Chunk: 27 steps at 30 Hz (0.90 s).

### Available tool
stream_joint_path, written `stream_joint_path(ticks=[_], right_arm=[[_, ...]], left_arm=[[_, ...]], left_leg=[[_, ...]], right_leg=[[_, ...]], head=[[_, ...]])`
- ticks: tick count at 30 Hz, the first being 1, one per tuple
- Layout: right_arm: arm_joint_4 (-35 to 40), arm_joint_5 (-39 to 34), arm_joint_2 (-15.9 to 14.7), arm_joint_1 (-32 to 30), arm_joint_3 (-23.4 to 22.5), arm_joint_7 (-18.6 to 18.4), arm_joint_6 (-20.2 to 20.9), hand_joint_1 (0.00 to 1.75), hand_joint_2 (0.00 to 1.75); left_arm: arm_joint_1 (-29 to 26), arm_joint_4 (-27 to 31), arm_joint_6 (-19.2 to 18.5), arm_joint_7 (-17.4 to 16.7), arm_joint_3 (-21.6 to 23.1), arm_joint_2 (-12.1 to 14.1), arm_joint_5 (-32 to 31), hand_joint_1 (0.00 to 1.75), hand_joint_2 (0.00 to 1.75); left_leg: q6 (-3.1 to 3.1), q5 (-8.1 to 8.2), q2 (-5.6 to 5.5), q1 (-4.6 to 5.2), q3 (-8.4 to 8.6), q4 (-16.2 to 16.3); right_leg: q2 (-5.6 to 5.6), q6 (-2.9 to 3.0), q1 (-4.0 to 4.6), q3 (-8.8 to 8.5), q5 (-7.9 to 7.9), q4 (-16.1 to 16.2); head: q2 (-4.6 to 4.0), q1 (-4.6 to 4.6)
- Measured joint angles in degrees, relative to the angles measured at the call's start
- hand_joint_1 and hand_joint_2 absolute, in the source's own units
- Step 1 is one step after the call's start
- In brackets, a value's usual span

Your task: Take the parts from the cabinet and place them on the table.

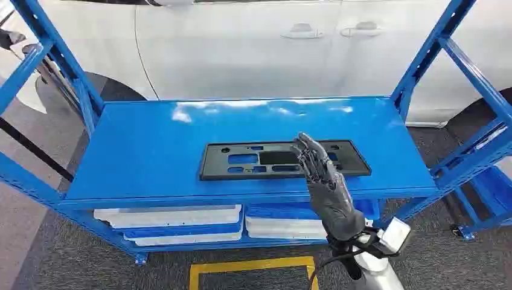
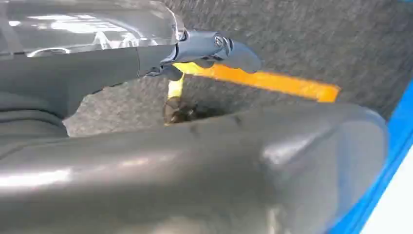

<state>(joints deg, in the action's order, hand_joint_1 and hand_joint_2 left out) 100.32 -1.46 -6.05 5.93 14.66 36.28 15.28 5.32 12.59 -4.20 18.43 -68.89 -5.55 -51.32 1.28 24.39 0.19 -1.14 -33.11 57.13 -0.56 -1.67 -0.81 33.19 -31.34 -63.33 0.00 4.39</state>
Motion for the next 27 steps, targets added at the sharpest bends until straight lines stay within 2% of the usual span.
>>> stream_joint_path(ticks=[1, 2, 3, 4, 5, 7, 8, 9, 11, 12, 13, 14, 15, 17, 18, 19, 20, 22, 23, 24, 27], right_arm=[[-0.44, 0.81, 0.02, -0.24, -0.2, -0.79, -0.52, 0.0, 0.0], [-0.81, 1.77, 0.02, -0.68, -0.3, -0.85, -1.16, 0.0, 1.75], [-1.18, 3.48, 0.02, -1.2, -0.44, -0.85, -2.1, 0.0, 1.75], [-1.59, 5.32, 0.02, -1.56, -0.48, -0.83, -3.2, 0.0, 1.75], [-1.9, 7.84, 0.02, -1.76, -0.5, -0.83, -4.72, 0.0, 1.75], [-2.53, 15.34, 0.0, -1.79, -0.39, -0.83, -9.08, 0.0, 1.75], [-3.02, 17.8, 0.0, -1.7, -0.15, -0.85, -10.89, 0.0, 1.75], [-3.5, 21.79, 0.0, -1.56, 0.24, -1.51, -14.31, 0.0, 1.75], [-4.74, 34.6, 0.0, -0.85, 2.24, -3.61, -23.99, 0.0, 1.75], [-5.39, 38.87, -0.13, -0.47, 3.16, -4.43, -26.82, 0.0, 1.75], [-6.03, 42.76, -0.04, -0.04, 4.14, -5.6, -29.58, 0.0, 1.75], [-6.81, 46.95, 0.02, 0.49, 5.44, -6.83, -32.53, 0.0, 1.75], [-7.56, 49.71, 0.02, 1.17, 6.56, -7.63, -34.54, 0.0, 1.75], [-9.23, 53.73, 0.02, 1.73, 8.29, -8.78, -37.75, 0.0, 1.75], [-10.44, 56.46, 0.02, 1.99, 9.07, -9.5, -39.9, 0.0, 1.75], [-11.55, 58.71, 0.02, 2.29, 9.72, -10.13, -41.51, 0.0, 1.75], [-12.61, 61.58, 0.02, 2.62, 10.5, -10.93, -43.28, 0.0, 1.75], [-14.38, 66.76, 0.0, 3.44, 12.03, -12.7, -46.16, 0.0, 1.75], [-15.41, 68.92, 0.0, 3.89, 12.99, -13.51, -47.12, 0.0, 1.75], [-16.15, 69.64, -0.02, 4.26, 13.7, -13.92, -47.49, 0.0, 1.75], [-18.12, 71.63, -0.04, 5.04, 15.24, -14.88, -48.13, 0.0, 1.75]], left_arm=[[0.06, 0.0, 0.0, 0.0, 0.02, 0.04, 0.02, 0.0, 0.0], [0.04, 0.0, 0.02, 0.0, 0.02, 0.04, 0.0, 0.0, 0.0], [-0.03, 0.0, 0.02, 0.0, 0.02, 0.04, -0.09, 0.0, 0.0], [-0.12, 0.0, 0.02, 0.0, 0.07, 0.04, -0.2, 0.0, 0.0], [-0.15, 0.0, 0.0, 0.0, 0.13, 0.04, -0.44, 0.0, 0.0], [-0.14, 0.0, -0.09, 0.0, 0.3, 0.0, -0.94, 0.0, 0.0], [-0.09, -0.02, -0.11, 0.0, 0.35, -0.02, -1.05, 0.0, 0.0], [0.04, -0.02, -0.22, 0.02, 0.37, -0.02, -1.25, 0.0, 0.0], [0.11, 0.0, -0.26, 0.04, 0.48, -0.02, -1.53, 0.0, 0.0], [0.15, -0.02, -0.26, 0.04, 0.55, -0.02, -1.55, 0.0, 0.0], [0.28, 0.0, -0.26, 0.09, 0.63, 0.02, -1.55, 0.0, 0.0], [0.31, 0.0, -0.28, 0.2, 0.7, 0.04, -1.57, 0.0, 0.0], [0.37, -0.02, -0.37, 0.2, 0.72, 0.04, -1.57, 0.0, 0.0], [0.29, -0.02, -0.42, 0.2, 0.72, 0.02, -1.57, 0.0, 0.0], [0.16, -0.02, -0.44, 0.2, 0.74, 0.0, -1.64, 0.0, 0.0], [0.03, -0.02, -0.42, 0.2, 0.74, 0.0, -1.64, 0.0, 0.0], [-0.03, -0.02, -0.39, 0.2, 0.74, 0.0, -1.6, 0.0, 0.0], [-0.01, -0.02, -0.13, 0.24, 0.74, 0.04, -1.55, 0.0, 0.0], [0.0, -0.02, -0.07, 0.31, 0.74, 0.09, -1.53, 0.0, 0.0], [0.08, -0.02, -0.04, 0.33, 0.74, 0.09, -1.53, 0.0, 0.0], [-0.16, -0.02, -0.02, 0.37, 0.72, 0.07, -1.53, 0.0, 0.0]], left_leg=[[0.19, 0.12, 0.01, 0.09, -0.02, 0.0], [0.35, 0.24, 0.01, 0.22, -0.03, 0.01], [0.41, 0.34, -0.01, 0.32, 0.05, 0.03], [0.43, 0.51, -0.06, 0.37, 0.23, 0.03], [0.34, 0.66, -0.13, 0.41, 0.47, 0.05], [0.08, 1.06, -0.19, 0.47, 1.11, 0.08], [-0.17, 1.22, -0.2, 0.51, 1.16, 0.09], [-0.55, 1.47, -0.22, 0.94, 0.99, 0.42], [-1.11, 1.49, -0.16, 0.86, 1.04, 0.17], [-1.4, 1.46, -0.08, 0.79, 1.19, 0.01], [-1.82, 1.7, -0.07, 0.93, 1.39, 0.07], [-2.08, 2.7, -0.13, 0.72, 0.91, 1.36], [-2.32, 4.86, -0.14, 0.66, -0.63, 4.78], [-2.82, 9.1, -0.12, 0.42, -5.25, 14.22], [-2.98, 9.93, -0.11, 0.41, -7.09, 17.76], [-3.02, 9.35, -0.11, 0.41, -7.59, 18.38], [-2.98, 7.43, -0.11, 0.41, -6.76, 16.12], [-2.62, 1.73, -0.11, 0.41, -1.88, 5.72], [-2.27, 0.37, -0.12, 0.44, 0.13, 1.12], [-1.89, 1.13, -0.18, 0.77, 0.71, 0.28], [-1.02, 0.97, -0.33, 1.01, 0.25, 0.45]], right_leg=[[0.03, -0.18, -0.04, 2.46, -2.14, -4.74], [0.05, -0.35, -0.07, 4.93, -3.78, -9.27], [0.05, -0.43, -0.07, 6.93, -4.18, -12.5], [0.08, -0.41, -0.07, 7.14, -2.88, -12.02], [0.13, -0.28, -0.06, 6.04, -0.56, -9.06], [0.29, 0.29, 0.02, 1.55, 4.99, 1.05], [0.53, 0.76, 0.17, 0.0, 5.92, 5.08], [0.56, 0.93, 0.48, -0.21, 5.65, 5.65], [0.37, 1.4, 0.65, 0.02, 5.54, 5.47], [0.29, 1.71, 0.69, -0.01, 5.56, 5.52], [0.32, 2.19, 0.17, -0.34, 5.89, 6.14], [0.39, 2.38, 0.07, -0.61, 5.98, 6.44], [0.43, 2.79, 0.01, -0.64, 5.96, 6.43], [0.51, 3.0, 0.16, -0.64, 5.82, 6.4], [0.52, 3.05, 0.2, -0.62, 5.77, 6.35], [0.49, 3.06, 0.21, -0.67, 5.73, 6.33], [0.41, 3.01, 0.21, -0.79, 5.6, 6.27], [0.24, 2.72, 0.2, -1.25, 5.25, 6.13], [0.23, 2.47, 0.2, -1.38, 5.04, 6.08], [0.22, 2.13, 0.64, -1.19, 4.92, 5.87], [0.24, 1.27, 0.4, -1.11, 5.08, 6.11]], head=[[0.0, 0.0], [0.0, -0.02], [0.0, 0.0], [0.0, 0.0], [0.0, 0.0], [0.0, 0.0], [0.0, -0.02], [0.0, 0.0], [0.0, 0.0], [0.0, 0.0], [0.0, 0.0], [0.0, 0.0], [0.0, 0.0], [0.0, 0.0], [0.0, 0.0], [0.0, 0.0], [0.0, 0.0], [0.0, 0.0], [0.0, 0.0], [0.0, 0.0], [0.0, 0.0]])
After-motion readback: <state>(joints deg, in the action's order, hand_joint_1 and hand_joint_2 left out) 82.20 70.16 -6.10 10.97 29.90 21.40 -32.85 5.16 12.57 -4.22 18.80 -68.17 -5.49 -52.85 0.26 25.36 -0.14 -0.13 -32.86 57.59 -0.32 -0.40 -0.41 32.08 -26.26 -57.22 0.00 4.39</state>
